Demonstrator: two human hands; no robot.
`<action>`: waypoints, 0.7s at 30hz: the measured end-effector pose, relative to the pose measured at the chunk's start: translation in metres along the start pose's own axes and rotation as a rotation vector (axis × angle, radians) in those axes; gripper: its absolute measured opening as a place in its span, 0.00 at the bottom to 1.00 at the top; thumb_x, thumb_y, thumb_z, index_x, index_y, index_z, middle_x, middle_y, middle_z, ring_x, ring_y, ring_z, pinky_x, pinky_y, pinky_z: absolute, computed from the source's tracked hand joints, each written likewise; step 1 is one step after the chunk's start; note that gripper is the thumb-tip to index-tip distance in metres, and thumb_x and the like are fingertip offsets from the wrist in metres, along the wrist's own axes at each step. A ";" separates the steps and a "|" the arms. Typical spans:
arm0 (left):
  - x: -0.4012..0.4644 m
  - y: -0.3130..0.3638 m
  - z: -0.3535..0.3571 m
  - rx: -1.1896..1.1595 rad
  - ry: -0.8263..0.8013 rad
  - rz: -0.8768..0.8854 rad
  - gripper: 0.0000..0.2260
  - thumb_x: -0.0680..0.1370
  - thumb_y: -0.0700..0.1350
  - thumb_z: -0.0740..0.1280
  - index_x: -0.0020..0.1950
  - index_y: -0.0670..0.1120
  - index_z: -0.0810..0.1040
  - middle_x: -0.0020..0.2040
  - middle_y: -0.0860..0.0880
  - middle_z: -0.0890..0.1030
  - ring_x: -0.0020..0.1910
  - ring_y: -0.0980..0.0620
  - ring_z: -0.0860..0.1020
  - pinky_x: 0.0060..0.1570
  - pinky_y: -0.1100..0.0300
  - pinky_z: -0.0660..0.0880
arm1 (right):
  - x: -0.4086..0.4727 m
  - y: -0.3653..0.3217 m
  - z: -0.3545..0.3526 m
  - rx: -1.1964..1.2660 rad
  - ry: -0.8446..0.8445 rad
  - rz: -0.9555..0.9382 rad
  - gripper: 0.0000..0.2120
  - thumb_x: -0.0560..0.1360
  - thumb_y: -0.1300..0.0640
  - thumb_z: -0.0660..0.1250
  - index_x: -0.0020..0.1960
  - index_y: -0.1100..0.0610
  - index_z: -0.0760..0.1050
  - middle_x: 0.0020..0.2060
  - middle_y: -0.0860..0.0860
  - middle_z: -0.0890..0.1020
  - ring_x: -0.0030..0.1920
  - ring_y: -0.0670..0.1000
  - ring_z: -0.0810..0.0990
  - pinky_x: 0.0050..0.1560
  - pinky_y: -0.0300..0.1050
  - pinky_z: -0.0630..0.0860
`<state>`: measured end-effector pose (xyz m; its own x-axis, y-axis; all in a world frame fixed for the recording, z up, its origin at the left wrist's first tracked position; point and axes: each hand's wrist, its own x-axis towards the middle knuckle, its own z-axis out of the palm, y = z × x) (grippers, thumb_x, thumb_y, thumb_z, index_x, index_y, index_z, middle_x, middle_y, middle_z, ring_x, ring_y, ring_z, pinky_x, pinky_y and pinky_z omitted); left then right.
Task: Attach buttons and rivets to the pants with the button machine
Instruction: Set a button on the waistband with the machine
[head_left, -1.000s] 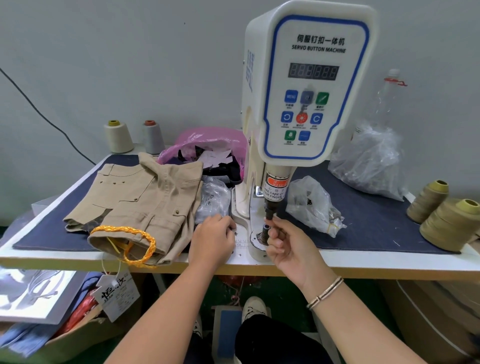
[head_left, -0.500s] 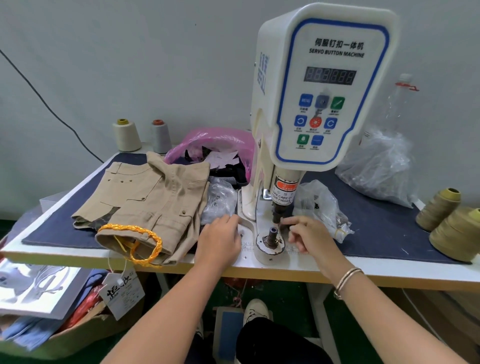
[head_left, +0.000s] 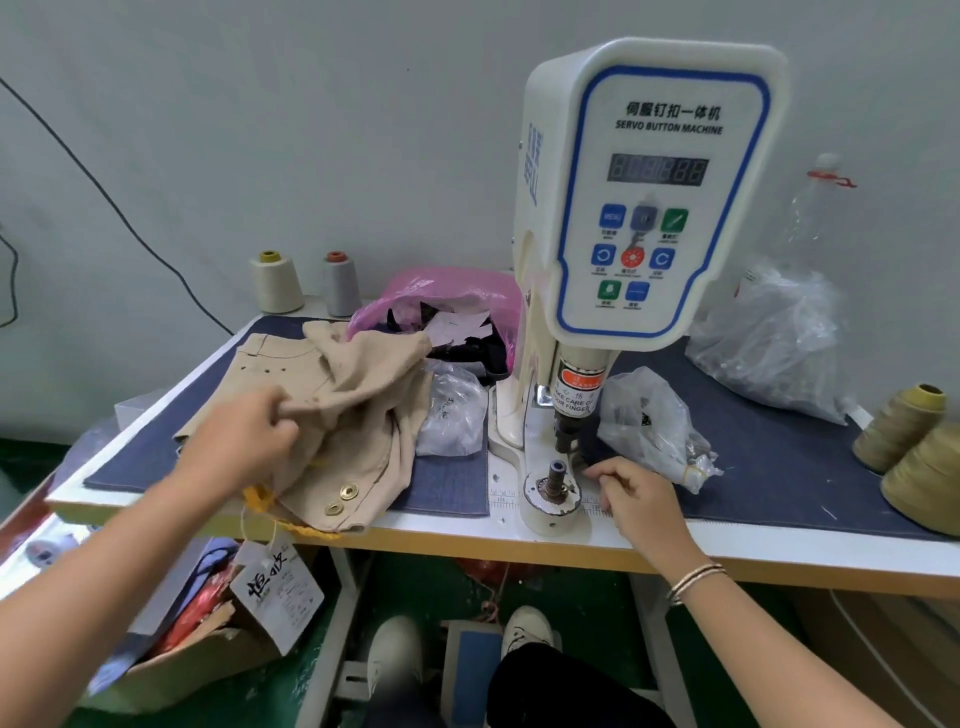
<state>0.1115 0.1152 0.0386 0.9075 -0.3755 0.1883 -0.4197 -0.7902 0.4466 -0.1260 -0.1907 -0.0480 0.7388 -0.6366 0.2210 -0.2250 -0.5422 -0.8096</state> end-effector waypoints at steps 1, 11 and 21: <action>0.008 -0.003 -0.012 -0.127 0.094 -0.027 0.06 0.75 0.37 0.62 0.46 0.46 0.76 0.38 0.45 0.77 0.39 0.45 0.73 0.36 0.55 0.68 | -0.001 -0.002 -0.001 0.045 -0.008 0.031 0.16 0.77 0.66 0.61 0.42 0.46 0.78 0.26 0.42 0.77 0.26 0.40 0.73 0.28 0.30 0.67; 0.012 0.070 -0.164 -0.911 -0.069 0.311 0.13 0.67 0.38 0.61 0.38 0.55 0.80 0.30 0.53 0.77 0.26 0.58 0.73 0.25 0.69 0.69 | -0.058 -0.094 -0.014 0.255 -0.255 -0.248 0.13 0.74 0.60 0.62 0.37 0.46 0.78 0.30 0.48 0.76 0.33 0.44 0.74 0.37 0.36 0.69; -0.007 0.122 -0.130 -0.555 -0.647 0.458 0.21 0.58 0.35 0.57 0.48 0.49 0.66 0.41 0.52 0.77 0.32 0.57 0.72 0.23 0.69 0.65 | -0.021 -0.219 0.025 0.195 -0.373 -0.339 0.41 0.71 0.44 0.71 0.75 0.45 0.51 0.70 0.43 0.63 0.68 0.36 0.63 0.63 0.31 0.60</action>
<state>0.0561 0.0846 0.2057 0.4023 -0.9155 0.0031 -0.5109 -0.2217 0.8305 -0.0766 -0.0446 0.1110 0.9328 -0.1869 0.3081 0.1610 -0.5488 -0.8203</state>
